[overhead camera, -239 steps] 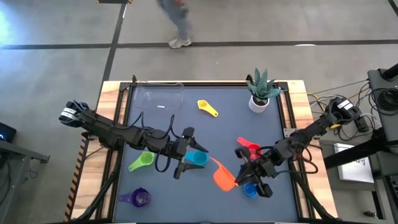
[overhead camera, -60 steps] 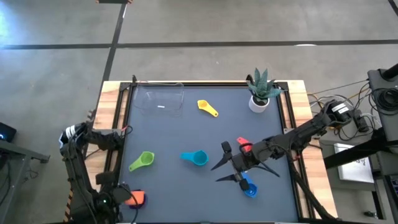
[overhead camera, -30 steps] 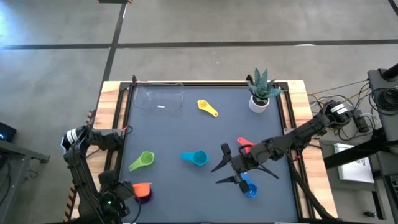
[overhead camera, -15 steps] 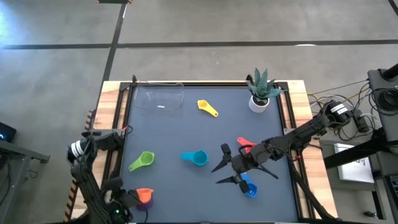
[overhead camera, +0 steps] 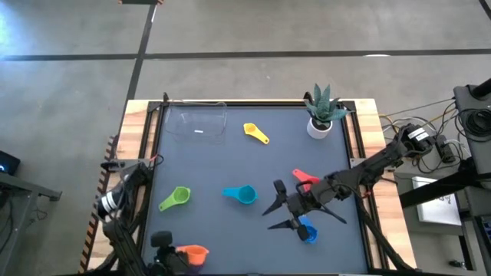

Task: Nest measuring cups in basket
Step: Stack the orange measuring cup on top of the violet measuring cup

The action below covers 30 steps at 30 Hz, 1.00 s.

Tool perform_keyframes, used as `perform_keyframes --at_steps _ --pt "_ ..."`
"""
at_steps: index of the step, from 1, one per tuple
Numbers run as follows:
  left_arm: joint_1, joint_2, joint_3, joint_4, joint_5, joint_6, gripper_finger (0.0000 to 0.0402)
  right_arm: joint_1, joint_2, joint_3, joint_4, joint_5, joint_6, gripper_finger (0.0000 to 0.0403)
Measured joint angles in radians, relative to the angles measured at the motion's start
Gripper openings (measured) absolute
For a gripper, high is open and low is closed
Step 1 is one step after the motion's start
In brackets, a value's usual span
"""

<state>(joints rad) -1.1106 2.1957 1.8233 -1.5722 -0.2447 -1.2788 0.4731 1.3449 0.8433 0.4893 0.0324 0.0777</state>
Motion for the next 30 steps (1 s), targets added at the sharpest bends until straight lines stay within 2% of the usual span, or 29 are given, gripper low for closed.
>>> perform_keyframes --at_steps 10,25,30 --pt "0.003 0.091 -0.007 0.001 -0.008 0.024 0.0000 0.042 0.000 0.000 0.003 0.073 -0.014 0.0194" --pt "0.003 0.084 0.009 0.001 -0.058 -0.022 0.0000 0.046 0.000 0.000 0.004 0.102 -0.010 0.0194" --pt "0.004 0.081 0.010 0.001 -0.061 -0.022 0.0020 0.046 0.000 0.000 0.004 0.102 -0.010 0.0194"
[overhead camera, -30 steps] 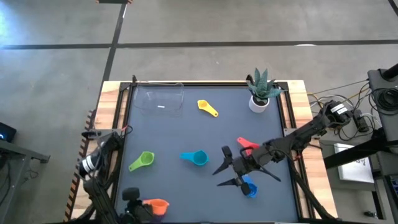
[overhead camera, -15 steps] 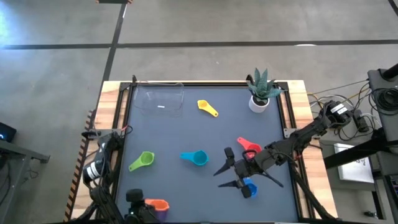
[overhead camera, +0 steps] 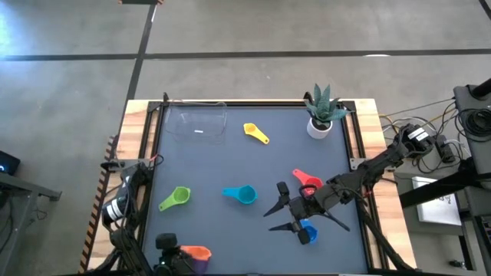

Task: Nest measuring cups in basket
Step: Stack the orange measuring cup on top of the violet measuring cup, then move the stacked measuring cups to the middle of the table

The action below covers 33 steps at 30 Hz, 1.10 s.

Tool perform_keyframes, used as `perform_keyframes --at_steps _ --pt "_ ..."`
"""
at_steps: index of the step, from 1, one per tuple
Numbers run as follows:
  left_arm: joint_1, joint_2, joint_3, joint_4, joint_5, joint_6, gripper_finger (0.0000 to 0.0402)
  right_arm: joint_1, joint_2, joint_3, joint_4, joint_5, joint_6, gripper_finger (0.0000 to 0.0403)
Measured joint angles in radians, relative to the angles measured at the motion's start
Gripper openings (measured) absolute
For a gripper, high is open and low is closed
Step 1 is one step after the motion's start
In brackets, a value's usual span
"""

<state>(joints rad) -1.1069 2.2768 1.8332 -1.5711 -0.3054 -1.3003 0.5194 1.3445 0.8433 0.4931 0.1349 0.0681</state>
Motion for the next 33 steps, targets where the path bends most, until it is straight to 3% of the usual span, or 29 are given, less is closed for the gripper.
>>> perform_keyframes --at_steps 18,33 --pt "0.001 -0.022 0.054 0.004 0.000 0.035 0.0146 0.000 0.000 0.000 -0.001 0.000 0.000 0.0194" --pt "0.009 -0.022 0.023 0.002 -0.010 0.068 0.0174 0.000 0.000 0.000 -0.004 -0.001 0.000 0.0194"
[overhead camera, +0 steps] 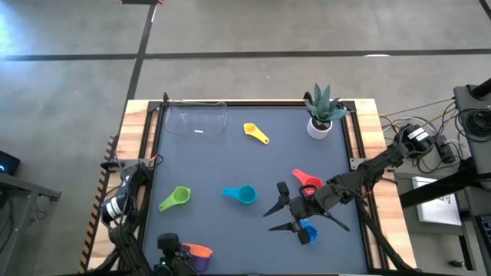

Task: Nest measuring cups in basket
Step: Move the stacked measuring cups to the middle of the table

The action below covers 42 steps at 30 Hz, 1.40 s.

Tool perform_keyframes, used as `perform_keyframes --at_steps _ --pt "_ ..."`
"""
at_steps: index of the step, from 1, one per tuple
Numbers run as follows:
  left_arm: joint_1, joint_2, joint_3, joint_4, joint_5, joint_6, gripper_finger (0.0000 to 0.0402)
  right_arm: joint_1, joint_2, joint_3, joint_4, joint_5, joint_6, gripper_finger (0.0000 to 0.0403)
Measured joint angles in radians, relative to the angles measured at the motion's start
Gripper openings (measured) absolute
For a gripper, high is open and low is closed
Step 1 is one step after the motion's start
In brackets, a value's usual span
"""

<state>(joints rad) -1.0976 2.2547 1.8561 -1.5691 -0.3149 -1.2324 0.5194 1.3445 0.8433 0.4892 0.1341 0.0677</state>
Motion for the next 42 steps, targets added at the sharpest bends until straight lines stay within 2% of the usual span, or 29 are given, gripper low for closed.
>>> perform_keyframes --at_steps 6,9,11,16,21,23,28,31,42 --pt "-0.002 -0.055 -0.012 0.000 -0.046 0.006 0.0175 0.000 0.000 0.000 0.000 0.000 0.011 0.0194" --pt "-0.021 -0.123 -0.035 0.017 -0.127 -0.033 0.0174 0.000 0.000 0.000 0.000 0.000 0.012 0.0194" --pt "-0.038 -0.181 -0.068 0.097 -0.186 -0.037 0.0173 0.000 0.000 0.000 0.000 0.000 0.012 0.0194" --pt "-0.047 -0.347 -0.267 0.401 -0.207 -0.012 0.0171 0.000 0.000 0.000 0.000 0.000 0.006 0.0194" --pt "-0.048 -0.476 -0.505 0.584 -0.185 -0.032 0.0171 0.004 0.000 0.000 -0.006 -0.001 0.003 0.0194" --pt "-0.049 -0.506 -0.581 0.656 -0.143 -0.036 0.0171 0.007 0.000 0.000 -0.013 -0.002 0.003 0.0194" --pt "-0.052 -0.525 -0.681 0.723 -0.133 -0.031 0.0171 0.009 0.000 0.000 -0.014 -0.002 -0.001 0.0194" --pt "-0.052 -0.514 -0.717 0.721 -0.089 -0.032 0.0171 0.009 0.000 0.000 -0.014 0.011 -0.001 0.0194" --pt "-0.048 -0.510 -0.733 0.741 -0.087 0.018 0.0171 0.010 0.000 0.000 -0.014 0.044 0.003 0.0194"
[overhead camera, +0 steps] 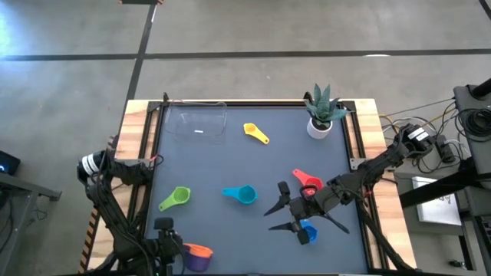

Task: Nest measuring cups in basket
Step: Move the stacked measuring cups to the middle of the table

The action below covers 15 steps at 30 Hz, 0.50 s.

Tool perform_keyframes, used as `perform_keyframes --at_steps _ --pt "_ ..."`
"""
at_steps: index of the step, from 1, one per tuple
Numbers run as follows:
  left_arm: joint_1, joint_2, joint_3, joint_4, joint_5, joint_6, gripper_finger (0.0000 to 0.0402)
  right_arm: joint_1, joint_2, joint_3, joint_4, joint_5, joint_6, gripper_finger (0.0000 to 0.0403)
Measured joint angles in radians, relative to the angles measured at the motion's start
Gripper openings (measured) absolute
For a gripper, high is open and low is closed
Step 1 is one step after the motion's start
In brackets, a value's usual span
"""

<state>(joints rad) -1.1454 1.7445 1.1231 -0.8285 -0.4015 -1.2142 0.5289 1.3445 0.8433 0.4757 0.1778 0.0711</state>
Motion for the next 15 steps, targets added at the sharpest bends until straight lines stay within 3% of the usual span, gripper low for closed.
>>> perform_keyframes --at_steps 8,15 --pt "0.005 0.001 -0.011 0.092 -0.035 0.054 0.0171 0.002 0.000 0.000 0.000 0.007 0.000 0.0194" --pt "0.023 0.002 -0.098 0.190 -0.022 0.044 0.0171 0.003 0.000 0.000 0.000 0.007 0.000 0.0194"
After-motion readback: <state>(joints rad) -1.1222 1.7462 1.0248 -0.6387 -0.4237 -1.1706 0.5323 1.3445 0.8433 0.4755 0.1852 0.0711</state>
